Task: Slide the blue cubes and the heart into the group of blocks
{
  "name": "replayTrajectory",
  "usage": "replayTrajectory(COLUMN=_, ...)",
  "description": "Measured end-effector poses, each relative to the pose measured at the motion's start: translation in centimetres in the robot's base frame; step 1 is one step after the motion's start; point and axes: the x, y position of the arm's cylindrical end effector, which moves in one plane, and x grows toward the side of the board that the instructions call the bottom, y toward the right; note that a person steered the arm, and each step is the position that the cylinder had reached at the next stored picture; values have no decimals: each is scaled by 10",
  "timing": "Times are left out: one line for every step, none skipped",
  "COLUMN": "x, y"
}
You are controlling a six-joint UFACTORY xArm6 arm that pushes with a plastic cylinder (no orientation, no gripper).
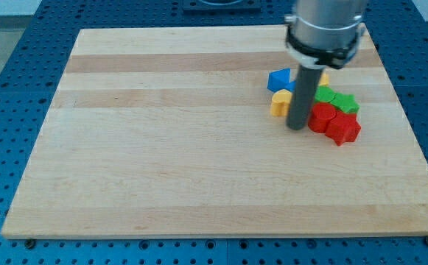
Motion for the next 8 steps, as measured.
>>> replayTrajectory(x=-2, y=-86)
replayTrajectory(x=-39, y=-99)
replayTrajectory(x=-71, y=-59)
replayTrajectory(x=-74, y=-52)
replayTrajectory(x=-71, y=-46)
replayTrajectory(x=-69, y=-22)
replayTrajectory(x=-69, y=-10)
replayTrajectory(x=-69, y=-1)
